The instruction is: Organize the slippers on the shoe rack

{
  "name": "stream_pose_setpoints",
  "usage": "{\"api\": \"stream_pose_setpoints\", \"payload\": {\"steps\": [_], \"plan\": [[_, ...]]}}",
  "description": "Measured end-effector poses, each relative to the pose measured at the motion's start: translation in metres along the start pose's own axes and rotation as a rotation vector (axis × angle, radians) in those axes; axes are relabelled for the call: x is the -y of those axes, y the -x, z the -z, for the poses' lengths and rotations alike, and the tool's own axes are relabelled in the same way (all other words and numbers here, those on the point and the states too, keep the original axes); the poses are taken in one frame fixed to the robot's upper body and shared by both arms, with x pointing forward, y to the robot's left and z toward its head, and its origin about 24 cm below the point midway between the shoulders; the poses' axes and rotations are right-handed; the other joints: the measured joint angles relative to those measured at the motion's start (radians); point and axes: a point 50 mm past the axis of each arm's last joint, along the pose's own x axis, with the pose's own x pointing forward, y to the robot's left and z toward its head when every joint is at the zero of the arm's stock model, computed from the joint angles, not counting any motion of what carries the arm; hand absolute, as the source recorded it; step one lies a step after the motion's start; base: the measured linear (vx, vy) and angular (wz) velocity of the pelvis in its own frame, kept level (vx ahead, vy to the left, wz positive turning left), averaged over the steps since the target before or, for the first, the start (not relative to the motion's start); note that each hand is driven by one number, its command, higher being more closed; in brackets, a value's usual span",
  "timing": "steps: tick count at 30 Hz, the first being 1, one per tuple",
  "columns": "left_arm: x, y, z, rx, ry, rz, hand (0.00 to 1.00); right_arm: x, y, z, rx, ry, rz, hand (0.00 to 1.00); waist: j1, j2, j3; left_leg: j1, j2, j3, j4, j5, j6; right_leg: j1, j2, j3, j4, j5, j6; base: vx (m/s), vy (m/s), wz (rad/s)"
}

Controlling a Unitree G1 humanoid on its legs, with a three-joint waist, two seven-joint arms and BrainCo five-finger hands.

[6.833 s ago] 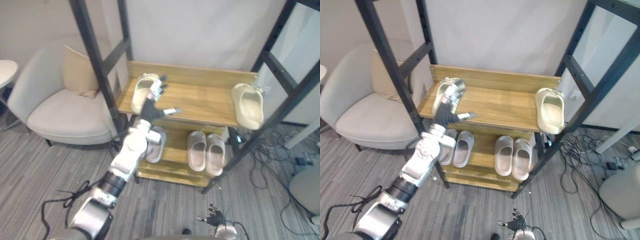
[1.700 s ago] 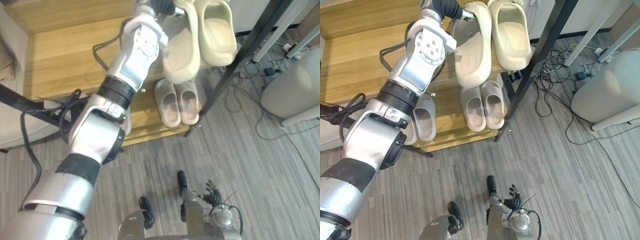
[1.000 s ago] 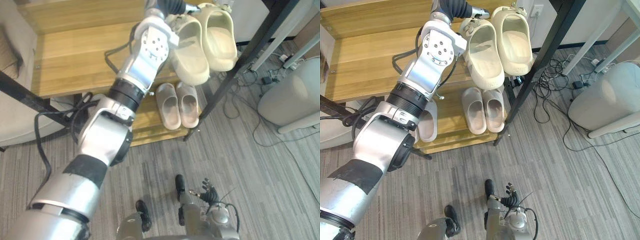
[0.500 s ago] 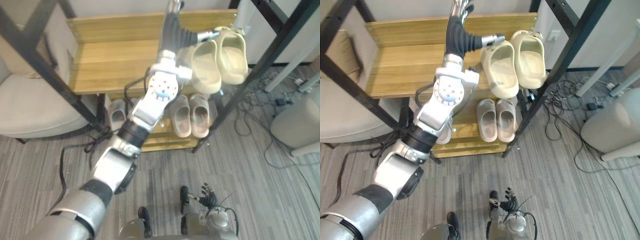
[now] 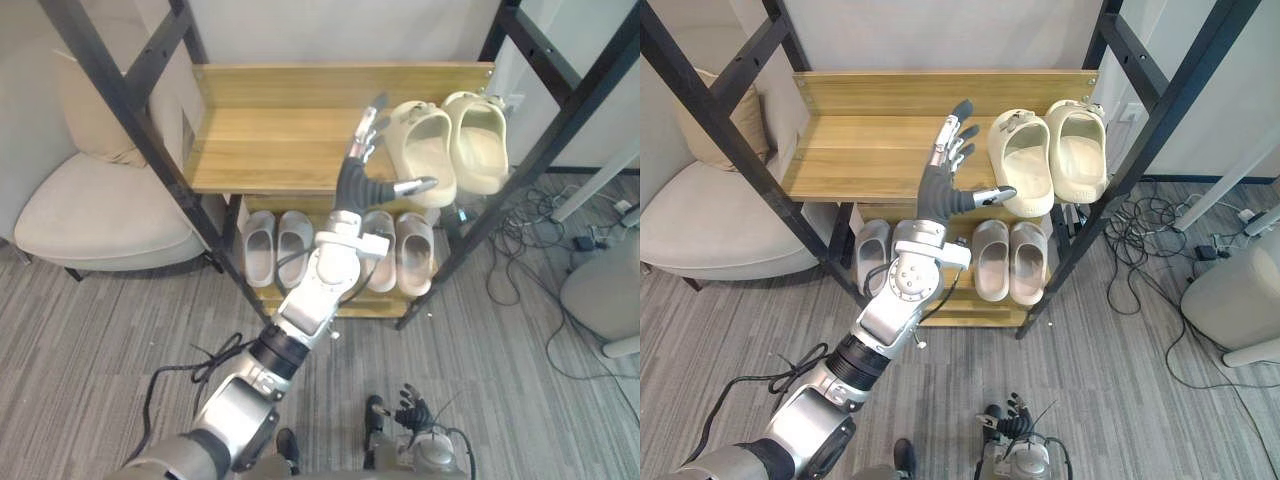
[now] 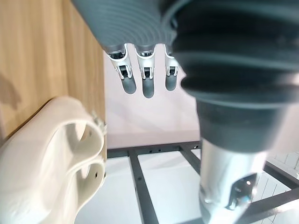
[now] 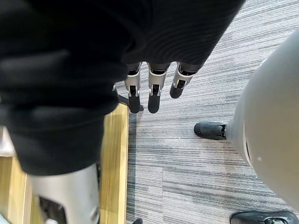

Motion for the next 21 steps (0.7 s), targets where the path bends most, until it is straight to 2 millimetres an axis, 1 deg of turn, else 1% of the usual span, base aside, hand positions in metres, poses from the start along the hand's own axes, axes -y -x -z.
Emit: {"api": "stream_pose_setpoints", "payload": {"steps": [4,8,9,11,14,17,21], "plan": [[0.012,0.003,0.009,-0.047,0.017,0.037,0.0,0.001,0.0,0.001,-0.002,0.0,0.018,0.0,0.004,-0.001,-0.001,0.0,-0.002,0.0,0.0,0.001,0.001,0.0,-0.002,0.0,0.0,0.0,0.0,-0.02,0.016,0.01],[0.013,0.005,0.019,-0.089,0.001,0.042,0.0,0.001,0.0,0.001,-0.001,0.0,0.019,0.0,0.003,-0.002,0.0,-0.002,-0.001,0.004,-0.003,0.0,0.001,-0.003,-0.001,0.002,0.0,-0.001,0.002,-0.03,0.021,-0.03],[0.012,0.006,0.025,-0.114,-0.01,0.039,0.0,0.002,0.0,0.001,-0.001,0.0,0.022,0.0,0.002,-0.003,0.0,-0.001,-0.001,0.012,-0.005,-0.002,0.004,-0.005,-0.001,0.004,0.0,-0.006,0.008,-0.03,0.02,-0.03],[0.011,0.006,0.028,-0.131,-0.018,0.031,0.0,0.002,0.0,0.0,0.0,-0.001,0.024,0.0,0.002,-0.004,0.001,-0.002,-0.001,0.018,-0.007,-0.006,0.0,-0.009,-0.001,0.008,0.0,-0.009,0.012,-0.02,0.026,-0.07],[0.008,0.004,0.029,-0.139,-0.023,0.02,0.0,0.002,0.001,-0.001,0.008,-0.005,0.028,0.0,0.001,-0.012,-0.002,-0.019,0.0,0.03,-0.009,-0.005,0.0,-0.034,0.001,0.019,0.0,-0.009,0.012,-0.01,0.033,-0.11],[0.008,0.003,0.034,-0.162,-0.039,0.022,0.0,0.001,0.001,-0.002,0.007,-0.008,0.027,0.0,0.0,-0.02,0.0,-0.019,0.003,0.039,-0.004,-0.003,-0.003,-0.037,0.003,0.024,0.0,-0.001,0.004,0.02,0.037,-0.09],[0.01,-0.004,0.027,-0.134,-0.052,0.032,0.0,0.002,0.0,-0.003,0.011,-0.021,0.034,0.0,-0.002,-0.025,0.002,-0.021,0.004,0.045,0.005,-0.013,-0.002,-0.037,0.004,0.03,0.001,-0.002,0.005,0.02,0.042,-0.03]]}}
